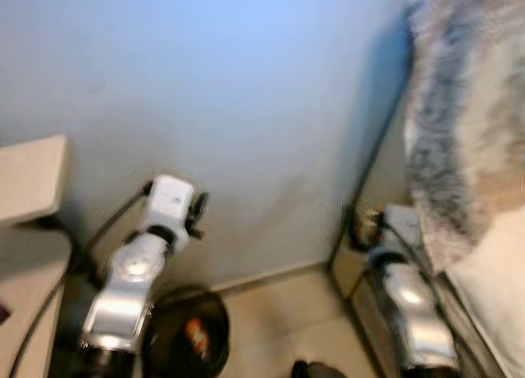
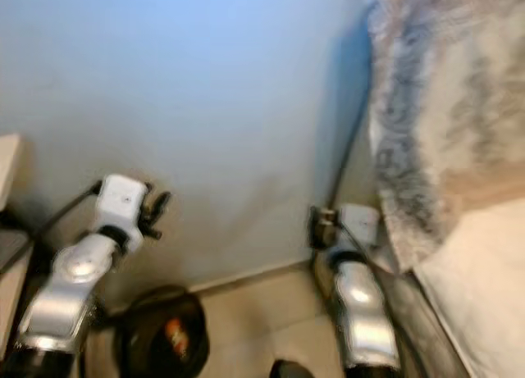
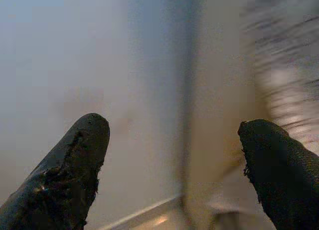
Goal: Clean up the room
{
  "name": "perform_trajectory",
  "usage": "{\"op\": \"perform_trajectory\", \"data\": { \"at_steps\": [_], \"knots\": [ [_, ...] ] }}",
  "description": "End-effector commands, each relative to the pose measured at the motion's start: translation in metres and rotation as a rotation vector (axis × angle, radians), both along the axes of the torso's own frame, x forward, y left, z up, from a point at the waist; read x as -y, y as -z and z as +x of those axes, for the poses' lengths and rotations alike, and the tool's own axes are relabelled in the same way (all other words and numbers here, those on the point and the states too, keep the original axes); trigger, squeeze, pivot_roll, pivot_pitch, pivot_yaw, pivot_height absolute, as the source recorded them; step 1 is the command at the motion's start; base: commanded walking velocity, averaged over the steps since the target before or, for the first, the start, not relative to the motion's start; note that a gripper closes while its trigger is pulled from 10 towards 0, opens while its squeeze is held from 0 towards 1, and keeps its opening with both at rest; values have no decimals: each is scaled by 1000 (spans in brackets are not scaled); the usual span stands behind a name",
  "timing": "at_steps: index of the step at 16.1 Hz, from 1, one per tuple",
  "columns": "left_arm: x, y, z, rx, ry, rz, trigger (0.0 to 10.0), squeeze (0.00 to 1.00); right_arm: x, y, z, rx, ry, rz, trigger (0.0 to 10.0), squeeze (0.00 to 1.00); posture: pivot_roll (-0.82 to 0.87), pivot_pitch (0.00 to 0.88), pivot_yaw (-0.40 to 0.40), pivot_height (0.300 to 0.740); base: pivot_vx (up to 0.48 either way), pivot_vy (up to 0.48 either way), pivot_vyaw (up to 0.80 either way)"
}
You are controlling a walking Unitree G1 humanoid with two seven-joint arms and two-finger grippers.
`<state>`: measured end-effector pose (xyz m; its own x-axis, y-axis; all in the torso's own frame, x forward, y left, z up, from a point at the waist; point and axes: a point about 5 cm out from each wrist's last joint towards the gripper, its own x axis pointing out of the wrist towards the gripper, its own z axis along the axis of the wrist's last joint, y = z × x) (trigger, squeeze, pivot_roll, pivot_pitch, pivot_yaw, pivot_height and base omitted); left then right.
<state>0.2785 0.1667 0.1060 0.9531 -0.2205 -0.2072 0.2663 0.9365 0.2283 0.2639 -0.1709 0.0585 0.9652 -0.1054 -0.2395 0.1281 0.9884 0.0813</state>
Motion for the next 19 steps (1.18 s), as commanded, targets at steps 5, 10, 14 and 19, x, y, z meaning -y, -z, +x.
{"op": "perform_trajectory", "data": {
  "at_steps": [5, 10, 14, 19],
  "knots": [
    [-11, -6, 3, -3, -24, 28, 10000, 0, -15, -2, 5, 6, -38, 19, 10000, 1000, 46, 0, 58, 740, 0, 0, -779],
    [-12, -13, 10, 21, -39, 24, 10000, 0, -13, -7, 11, 13, -56, -22, 10000, 1000, 54, 0, 51, 740, 0, 0, -776],
    [-5, -12, 12, -12, -43, -34, 10000, 0, -9, -11, 14, 22, -65, -45, 10000, 1000, 65, 0, 34, 740, 0, 0, -778],
    [-5, -24, 16, 63, -26, -34, 10000, 0, -11, -10, 15, 19, -66, -38, 10000, 1000, 59, 0, 50, 740, 0, 0, -777]
  ]
}}
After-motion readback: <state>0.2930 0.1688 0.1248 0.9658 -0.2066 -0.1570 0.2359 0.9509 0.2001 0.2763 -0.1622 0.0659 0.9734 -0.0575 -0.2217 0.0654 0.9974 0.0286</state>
